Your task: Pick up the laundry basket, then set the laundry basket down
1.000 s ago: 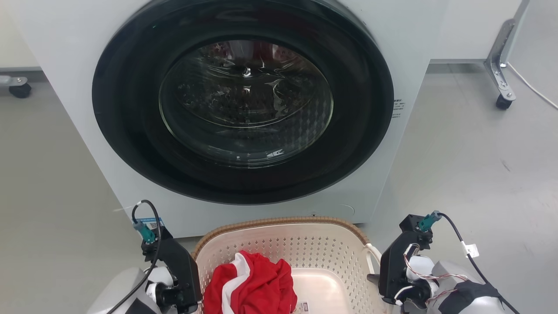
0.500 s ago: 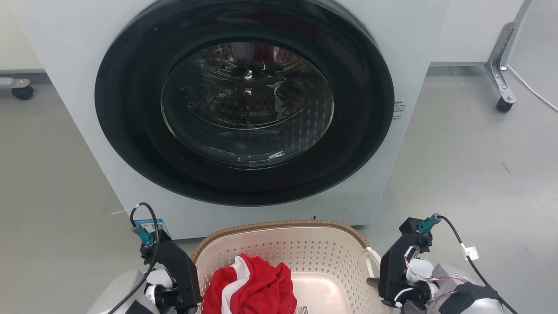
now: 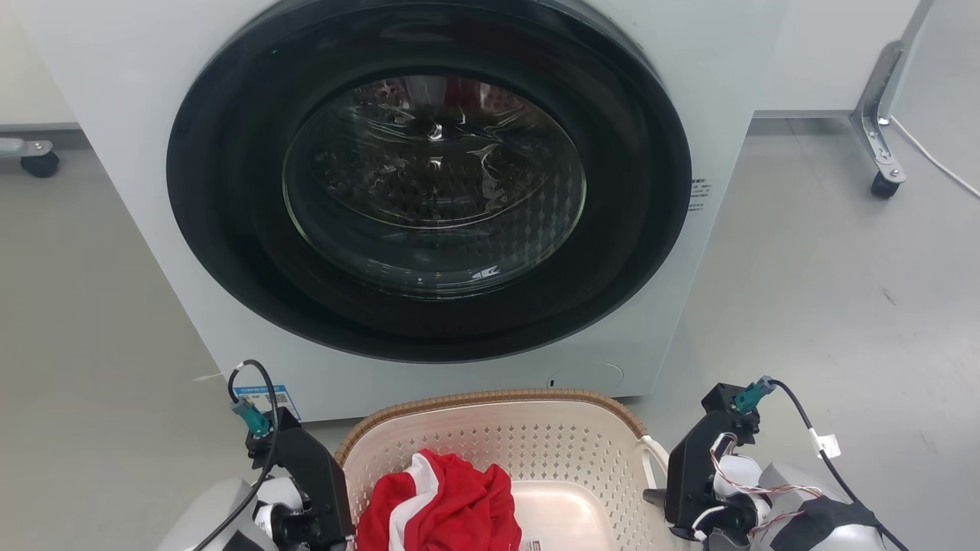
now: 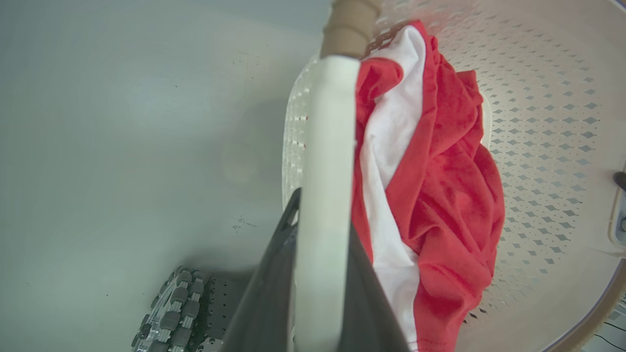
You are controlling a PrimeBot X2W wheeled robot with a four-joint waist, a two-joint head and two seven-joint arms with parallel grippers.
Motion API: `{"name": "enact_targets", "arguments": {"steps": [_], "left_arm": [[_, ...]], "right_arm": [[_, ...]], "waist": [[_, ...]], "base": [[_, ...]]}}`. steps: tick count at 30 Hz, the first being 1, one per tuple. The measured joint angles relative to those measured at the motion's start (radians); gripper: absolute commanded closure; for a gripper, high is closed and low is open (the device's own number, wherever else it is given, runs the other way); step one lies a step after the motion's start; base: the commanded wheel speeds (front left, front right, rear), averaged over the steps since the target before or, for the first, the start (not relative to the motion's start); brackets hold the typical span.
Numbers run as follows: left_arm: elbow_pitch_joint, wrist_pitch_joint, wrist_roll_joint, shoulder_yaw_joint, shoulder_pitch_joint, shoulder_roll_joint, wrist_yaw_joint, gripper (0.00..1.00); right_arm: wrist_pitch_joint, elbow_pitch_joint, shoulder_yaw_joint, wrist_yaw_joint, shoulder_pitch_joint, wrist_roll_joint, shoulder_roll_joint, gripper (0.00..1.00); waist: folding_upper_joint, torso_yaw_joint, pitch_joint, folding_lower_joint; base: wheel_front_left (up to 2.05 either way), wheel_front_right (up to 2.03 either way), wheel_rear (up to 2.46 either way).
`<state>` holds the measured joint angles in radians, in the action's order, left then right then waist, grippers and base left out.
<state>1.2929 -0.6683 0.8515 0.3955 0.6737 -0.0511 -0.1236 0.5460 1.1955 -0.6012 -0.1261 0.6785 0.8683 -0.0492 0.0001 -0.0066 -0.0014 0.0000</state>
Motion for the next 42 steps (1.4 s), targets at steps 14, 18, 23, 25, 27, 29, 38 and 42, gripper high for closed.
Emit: {"name": "enact_targets", "arguments": {"steps": [14,18,23,25,27,29,38,42], "left_arm": [[0.001,0.021,0.0,0.002,0.0,0.0,0.0,1.0],[-0.001,0.038,-0.001,0.007,0.0,0.0,0.0,1.0],[-0.007,0.068,-0.007,0.014,0.001,0.001,0.0,1.0],[-0.012,0.084,-0.008,0.015,0.001,0.001,0.0,1.0],[-0.016,0.1,-0.015,0.022,0.004,0.001,0.0,1.0],[-0.017,0.111,-0.018,0.022,0.007,0.001,0.0,1.0],[-0.037,0.201,-0.052,0.038,0.023,0.001,0.0,1.0],[-0.042,0.242,-0.059,0.044,0.029,0.001,0.0,1.0]], "right_arm": [[-0.011,0.0,-0.008,0.0,0.0,0.012,0.0,1.0],[-0.025,-0.001,-0.009,0.0,0.0,0.013,0.0,1.0],[-0.046,-0.002,-0.008,0.0,0.0,0.02,0.0,1.0],[-0.055,-0.004,-0.008,0.0,0.0,0.021,-0.001,1.0],[-0.065,-0.009,-0.009,0.0,0.0,0.021,-0.001,1.0],[-0.071,-0.011,-0.01,0.0,0.0,0.021,-0.002,1.0],[-0.135,-0.027,-0.021,0.0,0.009,0.011,-0.005,1.0],[-0.171,-0.033,-0.025,0.0,0.011,0.005,-0.005,1.0]], "waist": [[0.0,0.002,0.008,0.0],[0.0,0.003,0.014,0.0],[0.0,0.006,0.031,0.0],[0.0,0.007,0.04,0.0],[0.0,0.007,0.052,0.0],[0.0,0.007,0.058,0.0],[0.0,0.011,0.133,0.0001],[0.0,0.013,0.171,0.0001]], "base": [[0.0,0.0,0.0],[0.0,0.0,0.0],[0.0,0.0,0.0],[0.0,0.0,0.0],[0.0,0.0,0.0],[0.0,0.0,0.0],[0.0,0.0,0.0],[0.0,0.0,0.0]]}}
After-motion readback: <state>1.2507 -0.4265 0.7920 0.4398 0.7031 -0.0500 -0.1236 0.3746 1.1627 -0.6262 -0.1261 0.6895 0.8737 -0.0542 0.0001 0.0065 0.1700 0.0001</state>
